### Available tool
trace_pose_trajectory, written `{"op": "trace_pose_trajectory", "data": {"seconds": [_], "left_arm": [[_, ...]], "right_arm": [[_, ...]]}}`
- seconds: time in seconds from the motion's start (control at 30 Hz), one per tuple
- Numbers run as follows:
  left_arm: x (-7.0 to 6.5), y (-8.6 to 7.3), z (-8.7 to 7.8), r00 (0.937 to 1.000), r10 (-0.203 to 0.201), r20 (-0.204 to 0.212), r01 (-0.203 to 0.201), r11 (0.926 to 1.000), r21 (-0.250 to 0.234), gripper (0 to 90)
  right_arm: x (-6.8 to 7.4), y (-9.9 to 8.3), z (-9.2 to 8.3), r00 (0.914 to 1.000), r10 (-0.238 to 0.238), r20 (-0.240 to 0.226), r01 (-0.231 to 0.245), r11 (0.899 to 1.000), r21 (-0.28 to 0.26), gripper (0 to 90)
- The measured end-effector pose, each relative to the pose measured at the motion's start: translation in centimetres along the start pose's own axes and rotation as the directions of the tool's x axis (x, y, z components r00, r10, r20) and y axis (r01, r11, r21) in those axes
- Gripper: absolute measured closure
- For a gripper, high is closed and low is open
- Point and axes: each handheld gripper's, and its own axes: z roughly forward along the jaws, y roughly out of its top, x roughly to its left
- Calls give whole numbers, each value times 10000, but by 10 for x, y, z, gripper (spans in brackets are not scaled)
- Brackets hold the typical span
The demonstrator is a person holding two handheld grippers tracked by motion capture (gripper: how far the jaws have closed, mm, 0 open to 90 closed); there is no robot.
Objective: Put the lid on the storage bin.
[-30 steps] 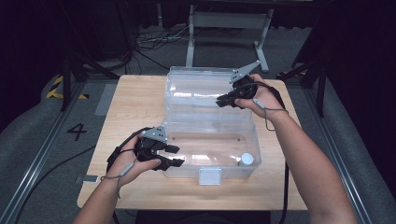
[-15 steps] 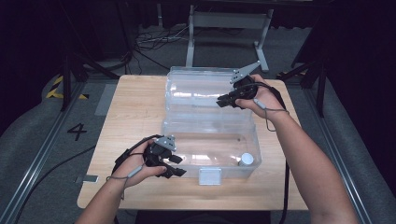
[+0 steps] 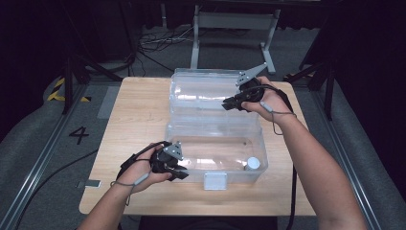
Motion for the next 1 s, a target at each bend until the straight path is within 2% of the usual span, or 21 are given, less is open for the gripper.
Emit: {"op": "trace_pose_trajectory", "data": {"seconds": [0.33, 0.53, 1.0], "left_arm": [[-1, -1, 1, 10000, -59, -45, 59, 10000, 0, 785], [-2, -1, 1, 9999, -125, -57, 125, 9999, 36, 784], [-2, -1, 1, 9997, -241, -72, 242, 9997, 76, 781]], "right_arm": [[2, -1, -3, 9993, -251, -286, 250, 9997, -41, 839], [5, -2, -3, 9985, -485, -243, 482, 9987, -150, 848], [22, -2, -12, 9958, -840, -373, 828, 9960, -334, 860]]}}
